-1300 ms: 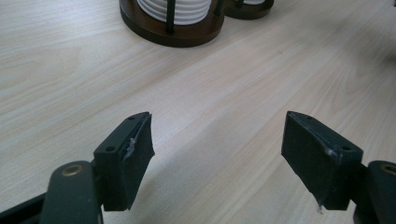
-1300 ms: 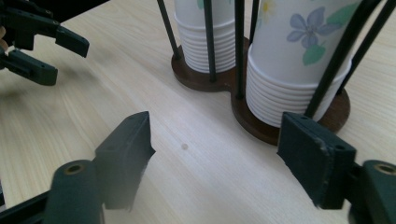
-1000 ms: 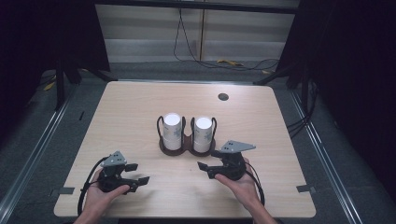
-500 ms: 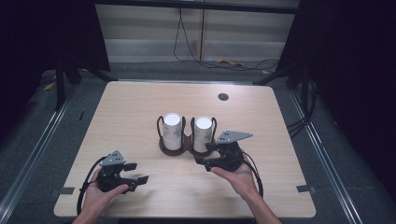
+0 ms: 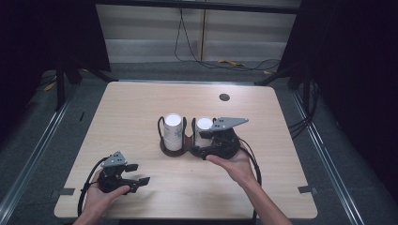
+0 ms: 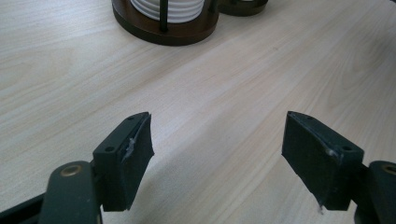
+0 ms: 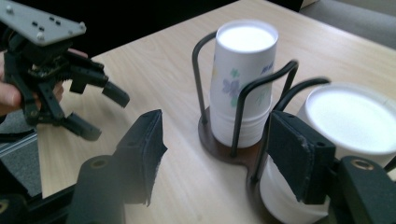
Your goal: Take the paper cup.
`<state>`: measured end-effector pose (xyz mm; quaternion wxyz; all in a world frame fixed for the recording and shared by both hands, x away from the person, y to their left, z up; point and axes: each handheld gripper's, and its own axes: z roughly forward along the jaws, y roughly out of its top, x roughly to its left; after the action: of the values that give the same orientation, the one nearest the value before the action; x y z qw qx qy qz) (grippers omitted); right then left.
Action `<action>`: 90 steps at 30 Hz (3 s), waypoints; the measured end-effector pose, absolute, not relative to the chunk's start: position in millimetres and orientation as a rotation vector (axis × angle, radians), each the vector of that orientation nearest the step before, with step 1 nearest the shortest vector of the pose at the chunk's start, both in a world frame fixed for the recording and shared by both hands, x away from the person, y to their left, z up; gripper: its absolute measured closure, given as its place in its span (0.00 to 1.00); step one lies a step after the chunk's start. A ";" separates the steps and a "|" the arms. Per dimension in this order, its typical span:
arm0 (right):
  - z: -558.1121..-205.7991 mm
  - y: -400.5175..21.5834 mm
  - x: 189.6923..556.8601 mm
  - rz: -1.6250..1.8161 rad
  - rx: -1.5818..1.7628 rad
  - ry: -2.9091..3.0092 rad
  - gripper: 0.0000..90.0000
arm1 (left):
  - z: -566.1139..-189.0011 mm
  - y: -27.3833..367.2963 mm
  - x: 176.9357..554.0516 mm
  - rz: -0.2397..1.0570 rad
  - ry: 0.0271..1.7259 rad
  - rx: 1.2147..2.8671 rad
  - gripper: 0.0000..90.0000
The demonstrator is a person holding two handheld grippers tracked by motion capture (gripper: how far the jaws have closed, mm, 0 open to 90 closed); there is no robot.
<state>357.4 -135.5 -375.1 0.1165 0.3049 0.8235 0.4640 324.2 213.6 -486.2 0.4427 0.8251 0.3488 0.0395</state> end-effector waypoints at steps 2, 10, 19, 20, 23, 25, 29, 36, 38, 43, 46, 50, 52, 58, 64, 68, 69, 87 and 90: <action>-370.8 -134.2 362.0 1.354 0.884 2.408 0.40 | -486.2 213.2 324.1 0.099 0.865 2.047 0.27; -358.4 -124.0 385.6 1.323 0.853 2.431 0.42 | -486.8 213.0 324.6 0.098 0.866 2.052 0.27; -355.0 -108.7 417.1 1.263 0.839 2.521 0.43 | -486.7 213.0 324.5 0.098 0.861 2.057 0.27; -355.6 -107.5 420.0 1.254 0.840 2.529 0.43 | -486.6 213.0 324.5 0.096 0.859 2.059 0.27; -356.5 -104.9 424.1 1.246 0.843 2.537 0.43 | -486.6 212.8 324.2 0.094 0.859 2.057 0.27; -357.1 -101.3 429.1 1.237 0.839 2.546 0.42 | -486.9 212.5 324.3 0.091 0.859 2.057 0.27; -360.2 -96.9 436.0 1.208 0.845 2.572 0.40 | -486.8 211.9 324.4 0.087 0.854 2.061 0.27; -357.4 -85.0 441.9 1.159 0.816 2.598 0.38 | -486.7 211.7 324.4 0.088 0.854 2.068 0.26; -358.9 -82.6 445.7 1.139 0.819 2.615 0.37 | -486.7 211.8 324.3 0.088 0.854 2.068 0.26; -355.1 -77.9 452.4 1.090 0.780 2.622 0.37 | -487.0 211.7 324.2 0.082 0.852 2.064 0.26; -353.9 -74.0 454.4 1.067 0.774 2.649 0.36 | -487.0 211.4 324.4 0.083 0.850 2.067 0.26; -354.5 -68.7 458.4 1.069 0.771 2.670 0.35 | -486.7 211.2 323.9 0.085 0.848 2.067 0.26; -356.1 -65.6 460.9 1.050 0.774 2.693 0.32 | -486.7 211.2 323.9 0.085 0.848 2.068 0.26; -355.4 -54.0 469.9 0.999 0.766 2.744 0.30 | -486.8 211.3 324.3 0.083 0.846 2.067 0.26; -361.3 -45.5 477.6 0.900 0.755 2.808 0.30 | -486.5 211.8 323.9 0.085 0.843 2.067 0.26; -364.6 -45.0 480.4 0.885 0.762 2.797 0.31 | -486.8 211.4 324.2 0.084 0.850 2.068 0.26; -365.2 -44.8 481.1 0.881 0.760 2.802 0.31 | -486.9 211.2 324.1 0.082 0.850 2.066 0.26; -373.3 -31.8 486.3 0.712 0.749 2.919 0.32 | -486.3 211.2 323.6 0.087 0.848 2.066 0.26; -373.7 -31.4 487.1 0.702 0.748 2.918 0.33 | -486.3 211.3 323.7 0.087 0.849 2.065 0.26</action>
<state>487.1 -31.4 -373.7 0.0244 0.2417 0.9431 0.2270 323.7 211.3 -486.3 0.4381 0.8307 0.3416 0.0351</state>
